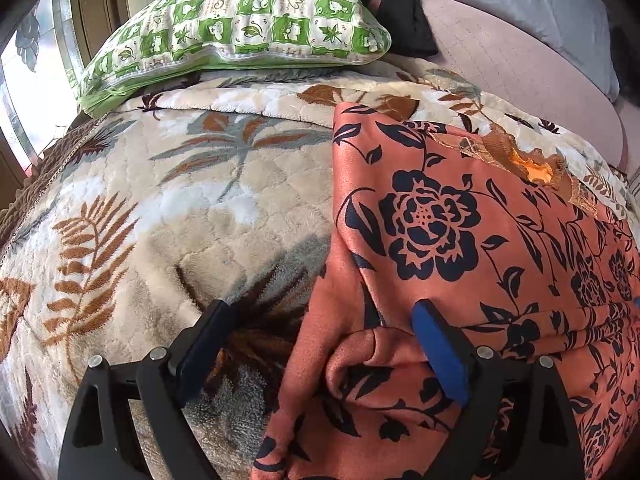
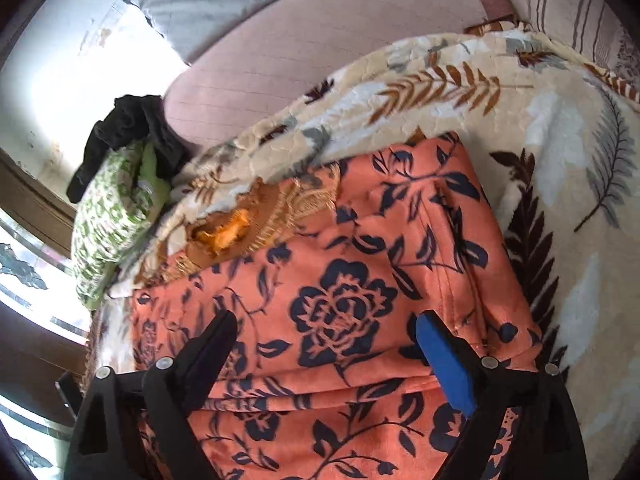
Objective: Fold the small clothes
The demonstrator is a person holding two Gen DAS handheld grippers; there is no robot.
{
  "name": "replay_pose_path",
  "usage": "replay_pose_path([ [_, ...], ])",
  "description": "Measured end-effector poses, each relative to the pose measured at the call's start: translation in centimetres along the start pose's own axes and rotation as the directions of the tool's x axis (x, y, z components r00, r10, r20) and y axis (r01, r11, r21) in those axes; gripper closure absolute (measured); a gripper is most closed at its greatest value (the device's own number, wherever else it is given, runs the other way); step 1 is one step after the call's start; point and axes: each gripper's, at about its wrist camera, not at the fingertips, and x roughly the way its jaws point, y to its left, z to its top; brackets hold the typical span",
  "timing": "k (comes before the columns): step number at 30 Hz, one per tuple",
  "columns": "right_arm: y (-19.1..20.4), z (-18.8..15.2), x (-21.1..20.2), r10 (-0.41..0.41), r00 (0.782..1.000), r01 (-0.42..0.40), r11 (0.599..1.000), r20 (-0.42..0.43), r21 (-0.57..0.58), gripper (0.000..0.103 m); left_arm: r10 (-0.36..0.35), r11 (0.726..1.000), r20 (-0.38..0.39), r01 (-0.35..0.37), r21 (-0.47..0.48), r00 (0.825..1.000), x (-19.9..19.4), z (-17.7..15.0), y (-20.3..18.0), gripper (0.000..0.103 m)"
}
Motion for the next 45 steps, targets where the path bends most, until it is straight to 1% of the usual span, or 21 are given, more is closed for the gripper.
replay_pose_path([
  [1, -1.0, -0.2, 1.7, -0.012, 0.997, 0.014, 1.0, -0.07, 0.025, 0.01, 0.002, 1.0, -0.001, -0.002, 0.002, 1.0, 0.0, 0.0, 0.0, 0.01],
  [2, -1.6, -0.2, 2.0, 0.006, 0.997, -0.003, 0.999, -0.073, 0.041, 0.01, 0.004, 1.0, 0.002, -0.004, 0.004, 1.0, -0.1, -0.1, -0.1, 0.01],
  [4, -0.8, 0.0, 0.3, 0.005, 0.999, -0.003, 0.999, -0.043, 0.046, 0.01, 0.002, 1.0, 0.008, -0.002, 0.007, 1.0, -0.2, -0.2, -0.1, 0.01],
  [5, -0.2, 0.0, -0.7, 0.023, 0.999, -0.022, 0.999, -0.03, 0.033, 0.01, -0.001, 1.0, 0.007, 0.001, 0.007, 1.0, -0.2, -0.1, 0.0, 0.01],
  [6, 0.5, -0.2, -2.0, 0.032, 0.999, -0.032, 0.999, -0.009, 0.004, 0.01, -0.006, 1.0, 0.004, 0.006, 0.007, 1.0, -0.4, -0.1, 0.1, 0.011],
  [7, 1.1, -0.5, -3.5, 0.02, 1.0, -0.019, 0.999, 0.017, -0.026, 0.01, -0.011, 1.0, 0.004, 0.011, 0.008, 1.0, -0.8, -0.2, 0.2, 0.011],
  [9, 1.7, -1.9, -7.1, 0.041, 0.996, -0.036, 0.997, 0.073, -0.071, 0.01, -0.027, 0.999, 0.038, 0.025, 0.033, 0.999, -2.3, -0.7, 0.1, 0.011],
  [12, 1.3, -5.3, -11.8, 0.054, 0.995, -0.043, 0.99, 0.084, -0.133, 0.01, -0.043, 0.994, 0.102, 0.033, 0.101, 0.994, -6.0, -2.4, -0.1, 0.011],
  [14, 0.0, -7.9, -14.6, 0.046, 0.995, -0.031, 0.987, 0.089, -0.159, 0.01, -0.066, 0.99, 0.117, 0.051, 0.128, 0.991, -8.7, -4.0, 0.0, 0.011],
  [16, -2.3, -10.5, -16.5, 0.034, 0.997, -0.024, 0.989, 0.064, -0.147, 0.01, -0.098, 0.987, 0.111, 0.083, 0.136, 0.989, -11.3, -6.0, 0.7, 0.011],
  [20, -7.3, -14.4, -19.1, -0.003, 0.999, 0.007, 0.995, 0.047, -0.095, 0.01, -0.125, 0.989, 0.1, 0.116, 0.091, 0.987, -15.2, -9.8, 2.8, 0.011],
  [23, -10.8, -16.1, -20.3, 0.0, 0.999, 0.001, 1.0, 0.039, -0.016, 0.01, -0.119, 0.993, 0.065, 0.117, 0.036, 0.991, -16.4, -12.0, 4.0, 0.011],
  [25, -12.1, -16.9, -21.2, 0.017, 0.998, -0.018, 1.0, 0.054, 0.017, 0.01, -0.127, 0.992, 0.039, 0.126, 0.005, 0.991, -16.8, -13.1, 4.1, 0.011],
  [28, -12.9, -16.9, -21.4, 0.084, 0.994, -0.088, 0.994, 0.067, 0.059, 0.01, -0.144, 0.99, 0.012, 0.144, -0.006, 0.989, -16.9, -13.6, 3.1, 0.011],
  [30, -12.9, -16.0, -20.5, 0.139, 0.988, -0.144, 0.987, 0.065, 0.077, 0.01, -0.161, 0.987, 0.01, 0.161, 0.017, 0.987, -16.9, -13.2, 1.6, 0.011],
  [32, -12.5, -13.8, -19.3, 0.169, 0.983, -0.175, 0.981, 0.073, 0.083, 0.01, -0.177, 0.983, 0.028, 0.176, 0.052, 0.984, -17.0, -12.1, -0.3, 0.011],
  [34, -12.4, -10.7, -17.6, 0.219, 0.971, -0.228, 0.968, 0.09, 0.108, 0.01, -0.192, 0.979, 0.041, 0.188, 0.083, 0.98, -16.4, -10.3, -2.7, 0.011],
  [36, -12.2, -6.7, -15.4, 0.246, 0.965, -0.256, 0.958, 0.092, 0.128, 0.01, -0.224, 0.969, 0.053, 0.217, 0.122, 0.973, -15.3, -7.9, -5.2, 0.011],
  [39, -12.0, -0.7, -11.3, 0.255, 0.964, -0.264, 0.955, 0.081, 0.134, 0.01, -0.231, 0.963, 0.079, 0.216, 0.161, 0.97, -12.8, -4.2, -8.7, 0.011],
  [41, -11.8, 2.8, -8.4, 0.256, 0.964, -0.264, 0.955, 0.071, 0.136, 0.01, -0.231, 0.962, 0.077, 0.216, 0.165, 0.97, -10.5, -2.0, -10.5, 0.011],
  [45, -11.0, 7.1, -3.1, 0.249, 0.968, -0.252, 0.961, 0.04, 0.112, 0.012, -0.247, 0.963, 0.088, 0.234, 0.136, 0.965, -6.5, 1.3, -12.3, 0.011],
])
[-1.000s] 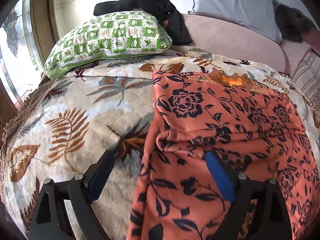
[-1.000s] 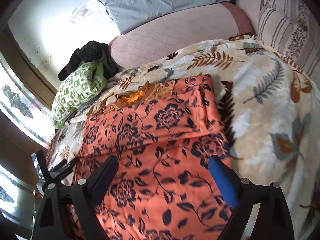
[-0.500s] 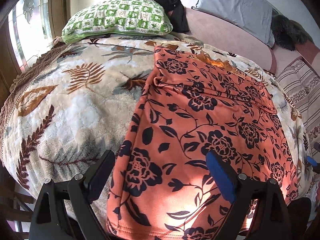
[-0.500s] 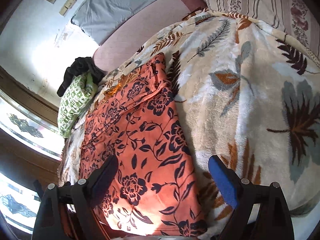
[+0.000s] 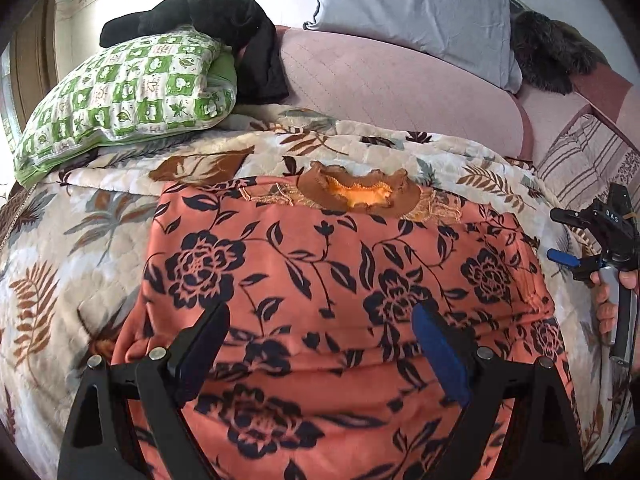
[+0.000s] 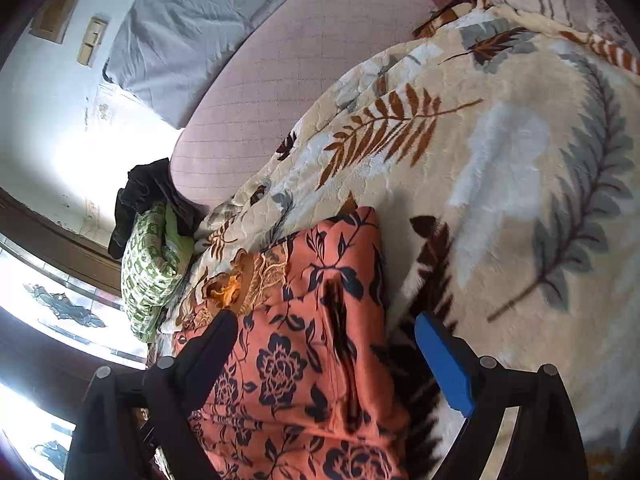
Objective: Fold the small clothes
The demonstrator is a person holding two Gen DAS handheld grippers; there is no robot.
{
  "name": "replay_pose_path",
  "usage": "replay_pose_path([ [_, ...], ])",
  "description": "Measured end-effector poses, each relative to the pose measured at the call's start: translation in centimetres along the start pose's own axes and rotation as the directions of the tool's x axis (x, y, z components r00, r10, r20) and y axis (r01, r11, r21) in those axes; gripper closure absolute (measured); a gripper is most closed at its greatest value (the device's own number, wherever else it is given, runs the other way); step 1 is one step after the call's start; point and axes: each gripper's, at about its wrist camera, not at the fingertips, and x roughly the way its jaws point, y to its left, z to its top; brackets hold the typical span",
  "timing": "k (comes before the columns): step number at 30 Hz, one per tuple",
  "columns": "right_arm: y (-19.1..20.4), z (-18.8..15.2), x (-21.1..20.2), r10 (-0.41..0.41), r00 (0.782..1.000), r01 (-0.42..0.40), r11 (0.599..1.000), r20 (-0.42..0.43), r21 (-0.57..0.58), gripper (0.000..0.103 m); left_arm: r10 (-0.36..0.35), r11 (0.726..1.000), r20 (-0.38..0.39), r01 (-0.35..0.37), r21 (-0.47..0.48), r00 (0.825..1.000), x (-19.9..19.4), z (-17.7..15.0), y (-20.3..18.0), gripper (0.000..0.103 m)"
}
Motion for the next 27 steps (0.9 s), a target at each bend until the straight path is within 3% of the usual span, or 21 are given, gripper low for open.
replay_pose_path([
  [4, -0.3, 1.7, 4.1, -0.018, 1.0, 0.017, 1.0, -0.013, -0.014, 0.018, 0.005, 0.999, -0.051, -0.007, -0.035, 0.999, 4.7, 0.5, 0.7, 0.011],
  [5, -0.5, 1.8, 5.3, -0.035, 0.998, 0.035, 0.999, -0.043, -0.015, 0.037, 0.016, 0.999, -0.089, -0.02, -0.04, 0.996, 6.0, 0.2, 1.0, 0.011],
  [6, -0.7, 1.8, 6.7, -0.062, 0.993, 0.061, 0.998, -0.096, -0.022, 0.077, 0.027, 0.998, -0.123, -0.032, -0.044, 0.992, 7.2, -0.2, 1.4, 0.011],
  [8, 0.0, 1.4, 7.4, -0.126, 0.986, 0.12, 0.991, -0.108, -0.067, 0.084, 0.046, 0.999, -0.087, -0.045, 0.008, 0.995, 7.2, -0.8, 1.1, 0.011],
  [10, 2.0, 1.6, 6.1, -0.198, 0.98, 0.191, 0.971, -0.031, -0.147, 0.087, 0.044, 0.998, -0.095, -0.04, 0.041, 0.995, 7.0, -0.9, 1.0, 0.011],
  [11, 2.6, 1.7, 6.0, -0.256, 0.967, 0.253, 0.95, 0.006, -0.182, 0.088, 0.032, 0.999, -0.1, -0.03, 0.03, 0.994, 6.7, -0.8, 1.2, 0.011],
  [13, 1.6, 1.5, 8.1, -0.35, 0.935, 0.334, 0.924, -0.061, -0.186, 0.086, 0.0, 1.0, -0.087, -0.001, -0.011, 0.996, 5.4, -0.5, 2.4, 0.011],
  [14, 1.3, 1.3, 8.0, -0.34, 0.939, 0.325, 0.927, -0.051, -0.184, 0.085, -0.009, 1.0, -0.07, 0.007, -0.026, 0.997, 4.5, -0.2, 3.2, 0.011],
  [16, 1.5, 1.0, 6.4, -0.31, 0.951, 0.307, 0.94, 0.004, -0.147, 0.071, -0.005, 0.999, -0.017, 0.004, -0.047, 1.0, 2.6, 0.5, 5.5, 0.011],
  [17, 1.5, 0.7, 5.3, -0.306, 0.952, 0.307, 0.945, 0.024, -0.111, 0.036, 0.015, 0.998, 0.005, -0.014, -0.065, 1.0, 1.9, 0.9, 7.0, 0.011],
  [18, 1.8, 0.2, 3.9, -0.304, 0.951, 0.308, 0.948, 0.062, -0.083, 0.017, 0.036, 0.995, 0.02, -0.034, -0.097, 0.999, 1.6, 1.4, 8.8, 0.011],
  [20, 3.1, -1.0, 1.0, -0.26, 0.956, 0.273, 0.958, 0.139, -0.084, 0.017, 0.047, 0.98, 0.02, -0.042, -0.197, 0.999, 1.8, 2.5, 12.6, 0.011],
  [22, 4.8, -2.9, -0.8, -0.152, 0.981, 0.165, 0.98, 0.118, -0.111, 0.017, 0.023, 0.958, -0.007, -0.024, -0.286, 1.0, 3.1, 3.7, 15.9, 0.011],
  [26, 7.9, -8.5, -1.9, -0.049, 0.998, 0.056, 0.974, 0.035, -0.218, 0.017, -0.016, 0.946, -0.053, -0.003, -0.324, 0.998, 6.8, 5.5, 18.4, 0.011],
  [27, 7.9, -9.7, -2.2, -0.039, 0.999, 0.043, 0.975, 0.022, -0.219, 0.017, -0.025, 0.952, -0.066, 0.004, -0.307, 0.998, 7.8, 5.7, 18.4, 0.022],
])
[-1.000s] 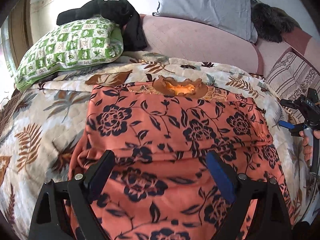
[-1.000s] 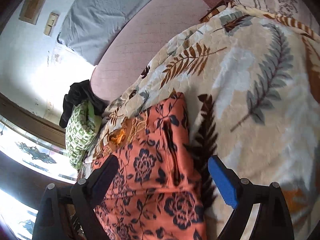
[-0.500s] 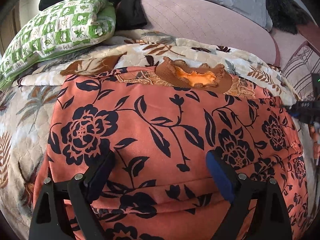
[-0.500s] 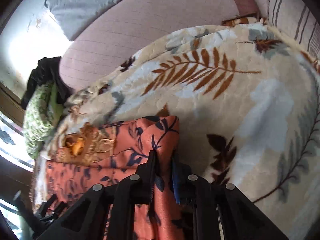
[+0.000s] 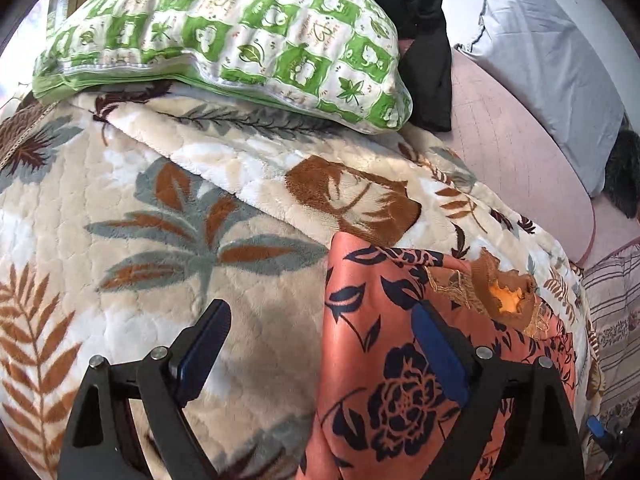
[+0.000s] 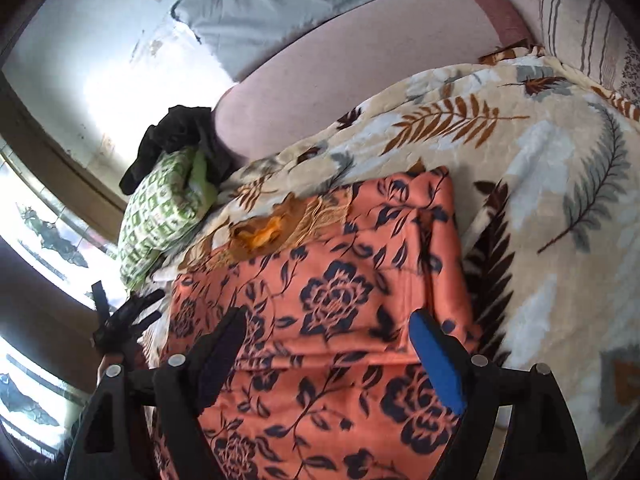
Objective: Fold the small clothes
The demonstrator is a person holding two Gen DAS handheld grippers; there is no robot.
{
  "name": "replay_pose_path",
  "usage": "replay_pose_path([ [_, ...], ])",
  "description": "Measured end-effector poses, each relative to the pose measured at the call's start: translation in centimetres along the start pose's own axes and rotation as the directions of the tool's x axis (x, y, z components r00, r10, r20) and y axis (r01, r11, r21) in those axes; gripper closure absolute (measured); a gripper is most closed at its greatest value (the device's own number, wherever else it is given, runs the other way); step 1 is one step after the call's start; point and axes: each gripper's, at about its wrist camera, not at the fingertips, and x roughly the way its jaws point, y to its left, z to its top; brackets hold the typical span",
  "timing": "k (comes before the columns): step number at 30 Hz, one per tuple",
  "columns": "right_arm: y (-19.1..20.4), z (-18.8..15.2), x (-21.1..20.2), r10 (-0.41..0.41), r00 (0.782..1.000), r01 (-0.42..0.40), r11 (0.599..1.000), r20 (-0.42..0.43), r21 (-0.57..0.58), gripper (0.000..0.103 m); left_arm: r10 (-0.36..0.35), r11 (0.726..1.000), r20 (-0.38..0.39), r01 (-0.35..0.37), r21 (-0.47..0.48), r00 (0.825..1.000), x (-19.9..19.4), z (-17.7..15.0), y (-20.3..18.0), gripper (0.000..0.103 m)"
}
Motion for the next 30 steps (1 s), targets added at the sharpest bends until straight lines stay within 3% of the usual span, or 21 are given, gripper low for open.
replay_pose_path([
  [1, 0.0, -0.9, -0.2, 0.002, 1.0, -0.002, 1.0, -0.013, 0.009, 0.017, 0.006, 1.0, -0.037, -0.005, 0.018, 0.999, 1.2, 0.1, 0.0, 0.062],
  [2, -0.2, -1.6, -0.2, 0.007, 1.0, -0.007, 1.0, -0.026, 0.02, 0.017, 0.014, 1.0, -0.107, -0.011, 0.029, 0.994, 2.7, 0.2, 0.1, 0.086],
  [4, -0.9, -2.3, 0.0, -0.005, 0.998, 0.006, 1.0, -0.055, 0.021, 0.017, 0.01, 1.0, -0.087, -0.008, 0.02, 0.996, 2.9, 0.4, 0.1, 0.093],
  [7, -2.2, -0.9, 0.3, -0.019, 0.998, 0.023, 0.998, -0.062, 0.05, 0.017, 0.04, 0.998, -0.074, -0.036, 0.047, 0.996, 2.9, 0.5, -0.4, 0.095],
  [9, -2.4, 0.7, 0.2, 0.042, 0.998, -0.039, 0.996, -0.038, 0.085, 0.017, 0.049, 0.997, -0.064, -0.045, 0.059, 0.997, 3.1, 0.2, -0.6, 0.095],
  [11, -2.4, 2.1, 1.5, 0.193, 0.979, -0.184, 0.976, -0.062, 0.117, 0.017, 0.048, 0.998, -0.056, -0.045, 0.052, 0.997, 3.2, 0.2, -0.6, 0.094],
  [12, -2.9, 2.5, 2.5, 0.221, 0.973, -0.211, 0.968, -0.064, 0.133, 0.017, 0.046, 0.998, -0.058, -0.043, 0.044, 0.997, 3.3, 0.2, -0.5, 0.093],
  [13, -3.9, 2.8, 3.8, 0.16, 0.984, -0.148, 0.979, -0.076, 0.14, 0.016, 0.043, 0.998, -0.058, -0.041, 0.037, 0.997, 3.2, 0.3, -0.4, 0.091],
  [14, -5.8, 2.9, 5.9, 0.056, 0.989, -0.032, 0.985, -0.137, 0.17, 0.017, 0.042, 0.999, -0.058, -0.041, 0.025, 0.997, 2.8, 0.3, -0.2, 0.09],
  [15, -8.0, 2.5, 7.4, 0.064, 0.981, -0.013, 0.963, -0.182, 0.268, 0.02, 0.054, 0.998, -0.061, -0.053, 0.017, 0.997, 2.1, 0.3, 0.0, 0.086],
  [17, -8.6, 2.5, 5.3, 0.121, 0.99, -0.085, 0.93, -0.078, 0.357, 0.02, 0.061, 0.998, -0.041, -0.061, 0.016, 0.997, -0.2, 0.0, 0.3, 0.069],
  [19, -6.6, 2.5, 2.6, 0.063, 0.997, -0.048, 0.966, -0.052, 0.253, 0.02, 0.044, 0.999, -0.007, -0.044, 0.011, 0.999, -3.3, -0.7, 0.5, 0.05],
  [21, -5.4, 1.6, 0.0, 0.022, 0.998, -0.011, 0.981, -0.055, 0.192, 0.02, -0.003, 1.0, 0.016, 0.003, 0.019, 1.0, -7.0, -2.3, 0.9, 0.037],
  [24, -5.4, -1.0, -4.3, 0.002, 0.999, 0.007, 0.985, -0.051, 0.172, 0.02, -0.022, 0.998, 0.028, 0.02, 0.063, 0.999, -12.5, -6.3, 1.7, 0.023],
  [28, -6.7, -5.4, -9.5, 0.031, 0.992, -0.01, 0.985, -0.121, 0.172, 0.02, -0.035, 0.99, -0.032, 0.039, 0.139, 0.999, -18.1, -13.1, 3.0, 0.022],
  [30, -7.7, -8.1, -11.7, 0.047, 0.984, -0.015, 0.983, -0.172, 0.185, 0.02, -0.029, 0.99, -0.068, 0.038, 0.134, 0.997, -20.2, -16.5, 3.7, 0.022],
])
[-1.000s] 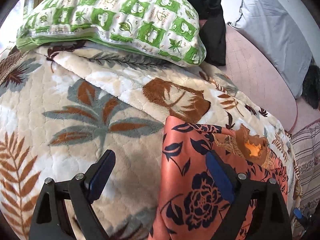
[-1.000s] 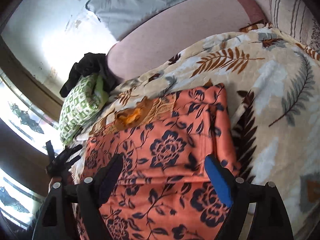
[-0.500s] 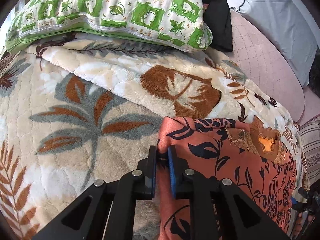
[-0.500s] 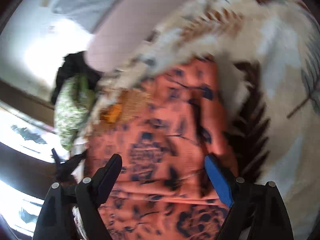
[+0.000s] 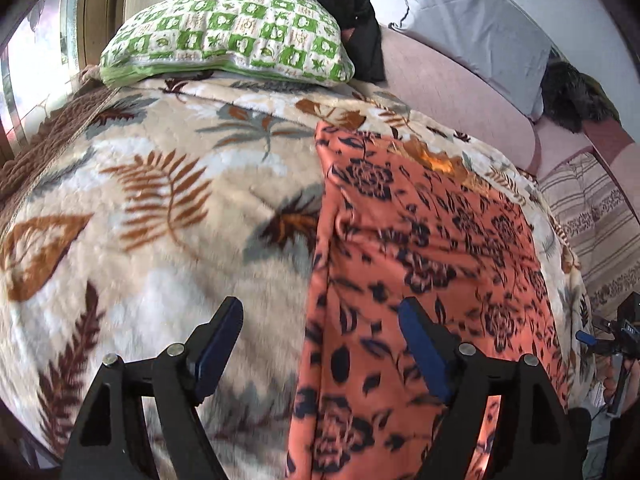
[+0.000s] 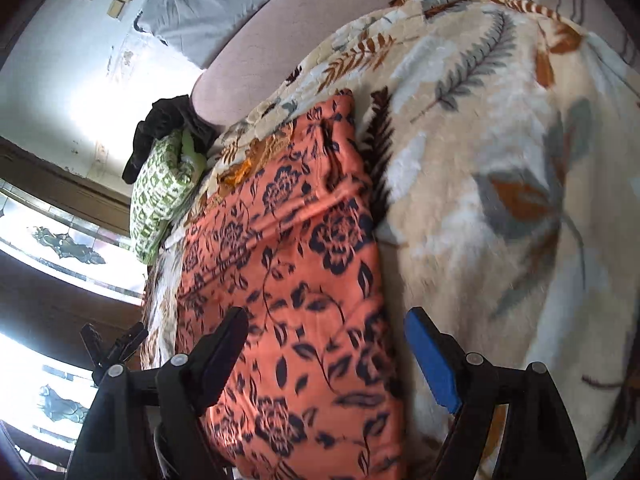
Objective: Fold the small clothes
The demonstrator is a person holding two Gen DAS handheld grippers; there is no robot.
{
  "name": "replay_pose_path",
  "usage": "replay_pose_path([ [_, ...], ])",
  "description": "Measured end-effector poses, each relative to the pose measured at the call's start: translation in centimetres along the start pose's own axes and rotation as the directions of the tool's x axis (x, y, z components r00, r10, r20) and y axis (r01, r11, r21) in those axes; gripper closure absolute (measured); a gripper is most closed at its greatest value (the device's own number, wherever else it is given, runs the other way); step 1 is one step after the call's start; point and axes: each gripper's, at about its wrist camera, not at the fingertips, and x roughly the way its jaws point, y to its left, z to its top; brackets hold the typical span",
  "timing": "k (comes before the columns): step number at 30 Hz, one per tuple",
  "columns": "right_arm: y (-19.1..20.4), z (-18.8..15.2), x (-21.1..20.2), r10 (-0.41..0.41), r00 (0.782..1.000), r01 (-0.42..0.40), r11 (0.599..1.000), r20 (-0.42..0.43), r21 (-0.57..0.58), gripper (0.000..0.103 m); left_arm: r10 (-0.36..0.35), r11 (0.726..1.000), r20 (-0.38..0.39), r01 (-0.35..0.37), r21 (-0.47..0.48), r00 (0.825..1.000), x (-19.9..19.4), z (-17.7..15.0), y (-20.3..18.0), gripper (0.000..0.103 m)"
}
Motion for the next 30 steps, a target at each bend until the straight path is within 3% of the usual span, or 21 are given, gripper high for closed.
replay_pose_path([
  [5, -2.0, -6.3, -0.2, 0.068, 0.987, -0.066, 0.998, -0.144, 0.019, 0.02, -0.037, 0.995, -0.061, 0.031, -0.092, 0.997, -2.1, -7.2, 1.2, 0.022],
  [10, -3.5, -9.8, 0.7, 0.045, 0.983, -0.036, 0.998, -0.179, 0.055, 0.02, -0.045, 0.989, -0.111, 0.029, -0.143, 0.993, -1.6, -11.2, 1.4, 0.022],
  [15, -3.3, -11.7, 0.9, 0.155, 0.969, -0.141, 0.987, -0.192, 0.083, 0.02, -0.047, 0.985, -0.144, 0.022, -0.169, 0.988, -0.4, -12.4, 1.4, 0.022],
  [19, -4.5, -11.9, 0.8, 0.174, 0.97, -0.147, 0.977, -0.172, 0.156, 0.02, -0.049, 0.983, -0.149, 0.021, -0.184, 0.988, 0.0, -13.1, 1.3, 0.022],
  [23, -4.5, -11.9, 0.8, 0.183, 0.967, -0.156, 0.976, -0.177, 0.153, 0.02, -0.061, 0.987, -0.127, 0.041, -0.154, 0.99, -0.3, -13.2, 0.9, 0.024],
  [24, -4.7, -11.9, 0.9, 0.184, 0.966, -0.156, 0.975, -0.179, 0.16, 0.02, -0.065, 0.989, -0.127, 0.047, -0.141, 0.99, -0.3, -13.2, 0.7, 0.035],
  [25, -4.8, -11.9, 1.0, 0.189, 0.966, -0.16, 0.973, -0.178, 0.169, 0.02, -0.049, 0.992, -0.144, 0.03, -0.125, 0.988, 0.0, -13.1, 0.6, 0.052],
  [28, -4.9, -11.8, 1.0, 0.184, 0.967, -0.155, 0.973, -0.175, 0.168, 0.02, 0.02, 0.995, -0.152, -0.034, -0.096, 0.988, 0.1, -13.1, 0.6, 0.077],
  [30, -4.8, -11.8, 1.1, 0.169, 0.968, -0.142, 0.978, -0.183, 0.153, 0.02, -0.003, 0.992, -0.151, -0.017, -0.129, 0.989, -0.2, -13.0, 1.3, 0.082],
])
